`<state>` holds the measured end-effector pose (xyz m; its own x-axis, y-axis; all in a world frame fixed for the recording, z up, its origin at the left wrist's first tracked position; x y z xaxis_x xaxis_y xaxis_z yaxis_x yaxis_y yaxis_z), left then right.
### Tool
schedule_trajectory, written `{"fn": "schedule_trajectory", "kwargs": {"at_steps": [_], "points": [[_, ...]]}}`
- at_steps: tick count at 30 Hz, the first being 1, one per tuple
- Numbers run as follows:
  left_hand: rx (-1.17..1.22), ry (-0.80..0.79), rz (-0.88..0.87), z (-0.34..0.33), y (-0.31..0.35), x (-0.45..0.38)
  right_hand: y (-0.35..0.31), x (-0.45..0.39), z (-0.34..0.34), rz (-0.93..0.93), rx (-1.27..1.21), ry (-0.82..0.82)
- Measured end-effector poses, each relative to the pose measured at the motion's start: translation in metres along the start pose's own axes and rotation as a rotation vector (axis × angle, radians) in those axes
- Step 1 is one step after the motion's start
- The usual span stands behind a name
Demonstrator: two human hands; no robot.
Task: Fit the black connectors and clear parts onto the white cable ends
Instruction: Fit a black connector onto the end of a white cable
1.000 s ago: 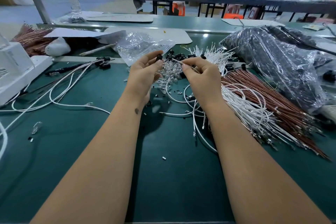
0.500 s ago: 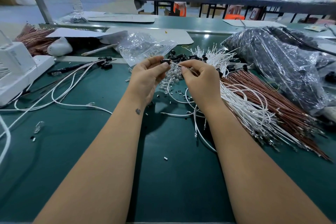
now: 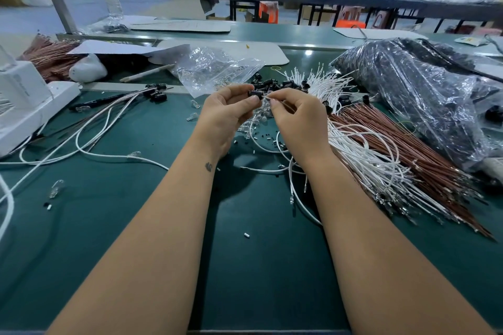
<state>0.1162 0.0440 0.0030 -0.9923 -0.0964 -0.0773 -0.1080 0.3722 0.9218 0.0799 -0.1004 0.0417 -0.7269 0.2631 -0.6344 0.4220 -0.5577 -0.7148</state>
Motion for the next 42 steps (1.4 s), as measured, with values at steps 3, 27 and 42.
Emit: {"fn": "schedule_trajectory", "kwargs": {"at_steps": [3, 27, 42], "points": [[-0.062, -0.004, -0.027, -0.002, 0.0, 0.001, 0.0, 0.0, 0.001, -0.009, -0.014, 0.005], [-0.186, 0.001, -0.118, -0.003, 0.003, 0.007, 0.012, 0.0, -0.006, -0.077, 0.014, -0.044], [-0.283, 0.019, -0.18, 0.001, 0.006, 0.004, 0.005, 0.0, -0.005, -0.011, 0.07, -0.064]]}}
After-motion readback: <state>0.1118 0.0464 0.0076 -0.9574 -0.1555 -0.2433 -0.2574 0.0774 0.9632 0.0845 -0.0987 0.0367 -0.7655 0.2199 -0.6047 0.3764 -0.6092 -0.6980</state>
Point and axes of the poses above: each hand's wrist, its own x-axis away from the middle knuckle, its own z-axis out of the back of the hand, y = z × x, the point moved 10 cm from there along -x, towards the middle knuckle, and after that the axes turned 9 degrees about y, right-handed, at the moved point
